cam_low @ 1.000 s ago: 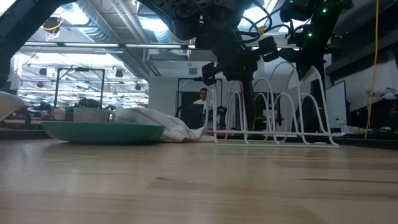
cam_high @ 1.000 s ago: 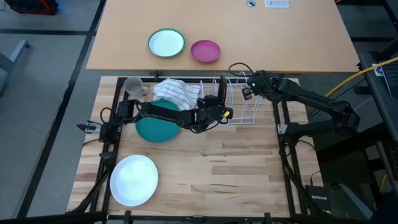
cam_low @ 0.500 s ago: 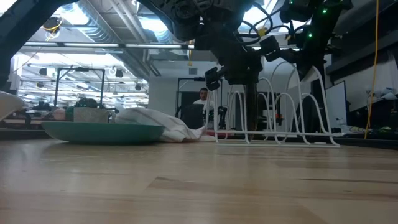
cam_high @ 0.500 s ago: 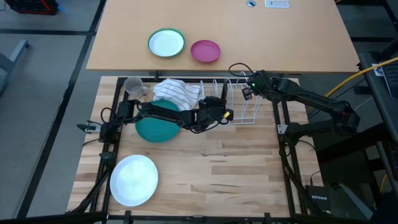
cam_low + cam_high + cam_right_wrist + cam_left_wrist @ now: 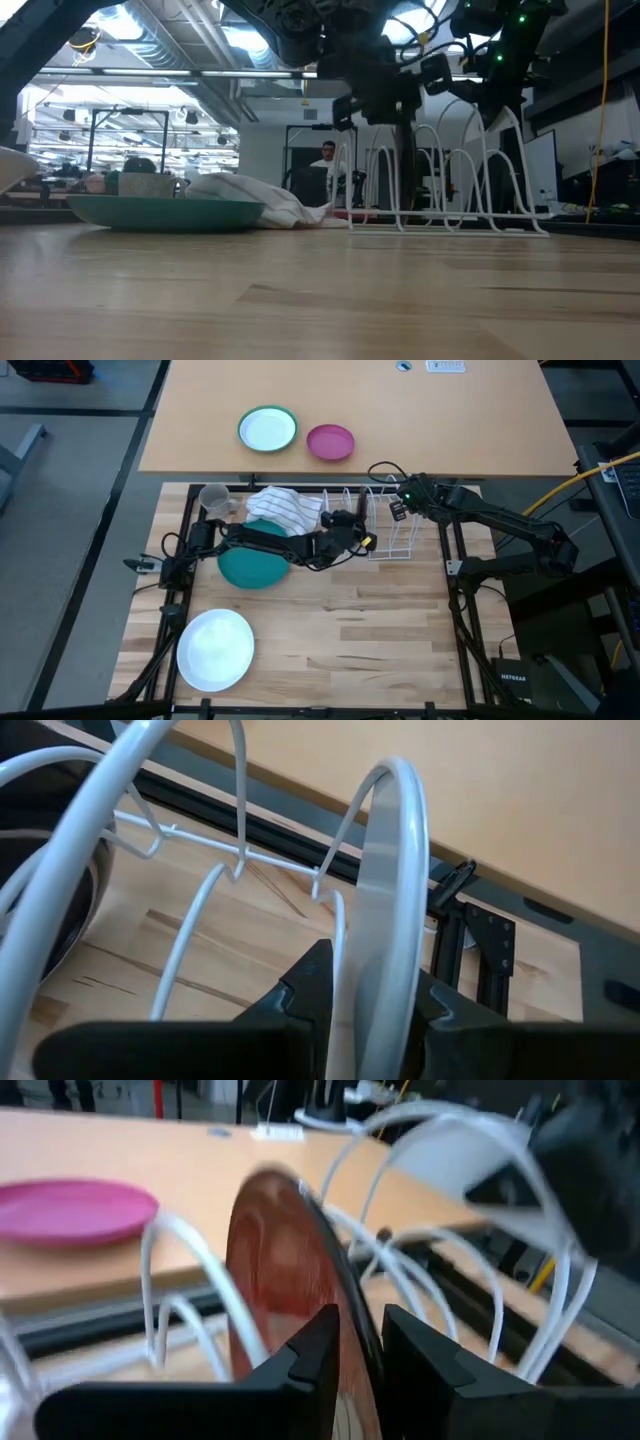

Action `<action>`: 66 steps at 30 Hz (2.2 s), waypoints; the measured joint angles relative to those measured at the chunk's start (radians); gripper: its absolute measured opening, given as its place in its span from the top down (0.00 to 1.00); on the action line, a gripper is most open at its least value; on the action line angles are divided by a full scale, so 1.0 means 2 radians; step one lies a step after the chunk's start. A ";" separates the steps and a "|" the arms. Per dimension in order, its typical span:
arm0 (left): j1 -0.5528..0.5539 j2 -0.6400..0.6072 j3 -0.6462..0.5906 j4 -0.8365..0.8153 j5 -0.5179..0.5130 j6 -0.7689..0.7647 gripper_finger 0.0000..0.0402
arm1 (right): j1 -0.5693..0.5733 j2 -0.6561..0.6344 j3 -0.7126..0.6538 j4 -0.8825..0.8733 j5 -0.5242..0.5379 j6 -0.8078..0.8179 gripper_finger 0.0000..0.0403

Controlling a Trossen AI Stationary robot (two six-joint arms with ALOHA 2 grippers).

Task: Sort dishes
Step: Put the red plate in the dish rack, then put the green plate in the dish rack

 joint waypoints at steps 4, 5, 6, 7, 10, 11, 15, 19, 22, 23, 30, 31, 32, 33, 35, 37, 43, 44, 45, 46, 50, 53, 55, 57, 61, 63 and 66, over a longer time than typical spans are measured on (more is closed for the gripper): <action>0.000 0.000 0.000 0.050 0.011 0.021 0.82 | 0.000 0.000 0.000 -0.001 0.000 0.000 0.85; 0.000 0.000 0.000 0.062 0.017 0.029 0.82 | 0.000 0.000 0.000 -0.002 0.001 0.000 0.85; 0.000 0.000 0.001 0.071 0.026 0.038 0.82 | 0.000 0.000 0.000 -0.002 0.002 -0.001 0.85; 0.000 0.000 0.001 0.073 0.028 0.046 0.82 | 0.000 0.000 0.000 0.000 0.001 -0.002 0.85; 0.000 0.000 0.001 0.073 0.026 0.051 0.82 | 0.001 0.000 0.000 0.002 0.000 -0.001 0.85; 0.000 0.000 0.001 0.074 0.025 0.051 0.82 | 0.001 0.000 0.000 0.002 -0.001 -0.001 0.85; 0.000 0.000 0.001 0.078 0.022 0.055 0.82 | 0.001 0.000 0.000 0.002 0.000 -0.001 0.85; -0.004 -0.014 0.000 0.082 0.020 0.094 0.82 | 0.001 0.001 0.000 0.000 0.004 -0.002 0.85; -0.011 -0.038 0.000 0.085 0.021 0.150 0.82 | 0.001 0.001 -0.001 0.000 0.004 -0.002 0.85; -0.014 -0.048 0.000 0.085 0.021 0.169 0.82 | 0.001 0.001 -0.001 0.000 0.005 -0.002 0.85; -0.044 -0.124 0.000 0.036 0.022 0.270 0.82 | 0.001 0.001 -0.001 0.000 0.010 -0.002 0.85; -0.047 -0.137 0.001 0.019 0.022 0.274 0.82 | 0.001 0.001 -0.001 0.000 0.011 -0.002 0.85; -0.051 -0.151 0.000 -0.005 0.023 0.280 0.82 | 0.001 0.001 -0.001 0.000 0.011 -0.002 0.85; -0.055 -0.163 0.001 -0.025 0.022 0.284 0.82 | 0.001 0.001 -0.001 0.000 0.011 -0.002 0.85; -0.061 -0.190 0.001 -0.080 0.022 0.284 0.83 | 0.001 0.001 -0.001 0.000 0.011 -0.001 0.85; -0.068 -0.215 0.001 -0.133 0.023 0.284 0.83 | 0.001 0.001 -0.001 0.000 0.011 -0.001 0.85; -0.090 -0.302 0.001 -0.322 0.024 0.264 0.83 | 0.000 0.000 -0.001 0.000 0.011 -0.001 0.85; -0.095 -0.315 0.001 -0.362 0.025 0.255 0.83 | 0.000 0.000 -0.001 0.000 0.012 -0.001 0.85; -0.099 -0.328 0.001 -0.396 0.027 0.241 0.83 | 0.000 0.000 -0.001 0.000 0.011 0.000 0.85; -0.103 -0.344 0.001 -0.432 0.030 0.227 0.83 | 0.000 0.000 -0.001 0.000 0.012 -0.001 0.85; -0.116 -0.393 0.001 -0.568 0.051 0.158 0.83 | 0.000 0.000 -0.001 -0.001 0.012 0.000 0.85; -0.123 -0.417 0.001 -0.657 0.065 0.111 0.83 | 0.000 0.000 0.000 0.000 0.007 0.000 0.85; -0.126 -0.426 0.001 -0.712 0.067 0.085 0.83 | 0.000 0.000 0.000 0.000 0.003 0.001 0.85; -0.126 -0.428 0.001 -0.766 0.069 0.062 0.83 | 0.000 0.000 0.000 0.000 -0.004 0.002 0.85; -0.126 -0.429 -0.007 -0.841 0.069 0.031 0.83 | 0.000 0.000 0.000 0.001 -0.014 0.002 0.85; -0.124 -0.429 -0.019 -0.853 0.069 0.026 0.83 | 0.000 0.000 0.000 0.001 -0.017 0.002 0.85; -0.124 -0.429 -0.036 -0.860 0.070 0.026 0.83 | 0.000 0.000 0.000 0.001 -0.016 0.002 0.85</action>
